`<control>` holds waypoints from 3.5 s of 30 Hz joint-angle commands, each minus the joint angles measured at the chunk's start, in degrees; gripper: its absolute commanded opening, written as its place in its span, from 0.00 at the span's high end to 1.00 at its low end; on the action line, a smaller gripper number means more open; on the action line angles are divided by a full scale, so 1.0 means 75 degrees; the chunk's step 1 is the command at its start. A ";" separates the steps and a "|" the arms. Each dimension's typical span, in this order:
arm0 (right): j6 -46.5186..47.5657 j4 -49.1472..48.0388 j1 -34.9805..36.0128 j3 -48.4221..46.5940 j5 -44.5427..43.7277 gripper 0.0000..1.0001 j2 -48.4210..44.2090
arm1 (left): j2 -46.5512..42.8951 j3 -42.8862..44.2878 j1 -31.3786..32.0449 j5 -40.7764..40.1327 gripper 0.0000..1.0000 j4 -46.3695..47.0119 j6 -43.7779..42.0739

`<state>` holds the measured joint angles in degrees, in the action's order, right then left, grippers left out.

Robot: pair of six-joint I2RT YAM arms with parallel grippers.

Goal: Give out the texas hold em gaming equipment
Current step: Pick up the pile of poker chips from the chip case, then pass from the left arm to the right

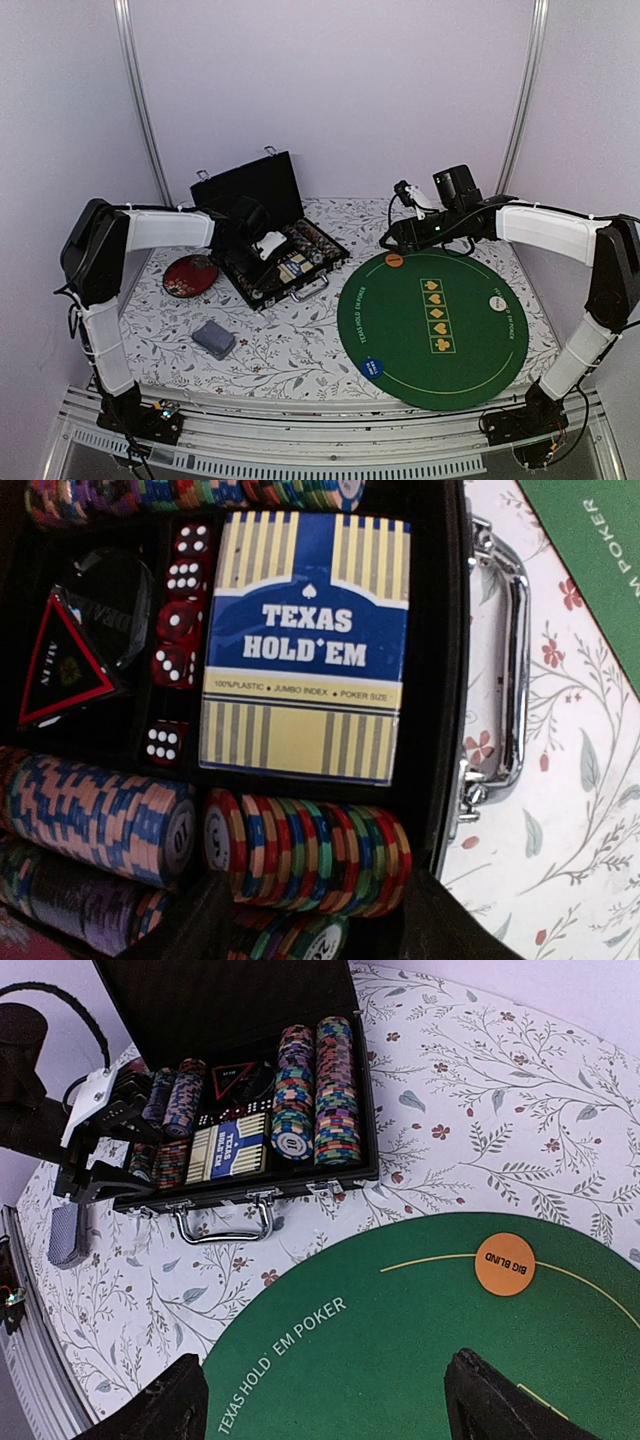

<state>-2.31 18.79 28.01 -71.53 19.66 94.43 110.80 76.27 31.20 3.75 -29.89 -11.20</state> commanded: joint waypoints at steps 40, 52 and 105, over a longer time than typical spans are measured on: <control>0.0181 0.0018 0.0160 -0.0230 0.0255 0.18 -0.0994 | -0.2254 -0.0742 -0.0246 0.1640 1.00 0.1496 0.3084; 0.4450 -0.0190 0.2573 -0.0175 -0.0305 0.18 -0.1184 | -0.2893 -0.2516 0.0790 0.4180 1.00 0.5720 0.7876; 0.7442 -0.1516 0.2741 -0.1564 0.0381 0.34 0.1730 | -0.2170 -0.3141 0.0661 0.4944 1.00 0.7676 0.9050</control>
<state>53.04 7.18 48.36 -82.02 21.56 106.37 94.37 52.71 36.47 39.68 24.18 56.42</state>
